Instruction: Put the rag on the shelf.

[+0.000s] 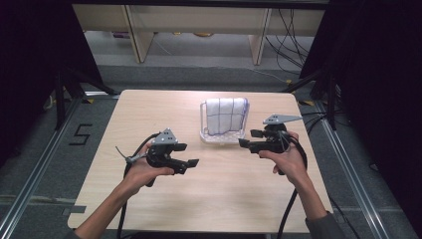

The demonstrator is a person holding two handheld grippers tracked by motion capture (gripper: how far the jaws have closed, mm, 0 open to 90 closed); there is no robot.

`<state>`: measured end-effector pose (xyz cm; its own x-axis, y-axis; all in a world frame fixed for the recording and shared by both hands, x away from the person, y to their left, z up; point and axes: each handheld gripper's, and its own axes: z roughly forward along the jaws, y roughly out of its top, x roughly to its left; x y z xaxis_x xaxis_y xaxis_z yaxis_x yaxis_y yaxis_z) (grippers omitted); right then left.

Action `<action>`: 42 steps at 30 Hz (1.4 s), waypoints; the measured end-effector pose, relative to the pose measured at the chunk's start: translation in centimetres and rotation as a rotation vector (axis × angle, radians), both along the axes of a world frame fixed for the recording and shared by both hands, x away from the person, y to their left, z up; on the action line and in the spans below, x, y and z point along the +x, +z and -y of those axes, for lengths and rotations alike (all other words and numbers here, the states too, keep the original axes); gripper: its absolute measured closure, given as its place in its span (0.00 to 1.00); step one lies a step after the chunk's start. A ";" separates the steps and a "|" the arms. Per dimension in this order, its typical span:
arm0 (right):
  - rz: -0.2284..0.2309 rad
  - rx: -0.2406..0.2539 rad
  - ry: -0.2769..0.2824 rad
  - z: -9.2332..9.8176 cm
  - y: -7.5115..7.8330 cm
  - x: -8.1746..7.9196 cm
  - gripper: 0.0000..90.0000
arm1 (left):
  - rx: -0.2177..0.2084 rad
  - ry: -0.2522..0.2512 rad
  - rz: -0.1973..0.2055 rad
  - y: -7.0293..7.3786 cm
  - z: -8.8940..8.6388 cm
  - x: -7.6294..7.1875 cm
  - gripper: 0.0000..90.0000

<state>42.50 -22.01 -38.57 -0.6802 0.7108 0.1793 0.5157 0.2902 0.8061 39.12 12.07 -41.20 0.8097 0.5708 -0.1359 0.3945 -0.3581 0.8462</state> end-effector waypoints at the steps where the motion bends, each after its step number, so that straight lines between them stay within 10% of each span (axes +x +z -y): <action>1: 0.000 0.000 0.000 0.0 0.0 0.0 0.39 | 0.000 0.001 0.005 -0.1 -0.1 -0.1 0.30; 42: -0.067 -0.039 0.063 -2.3 -5.4 -3.4 0.34 | 0.068 -0.025 -0.040 -5.8 -1.2 -3.9 0.27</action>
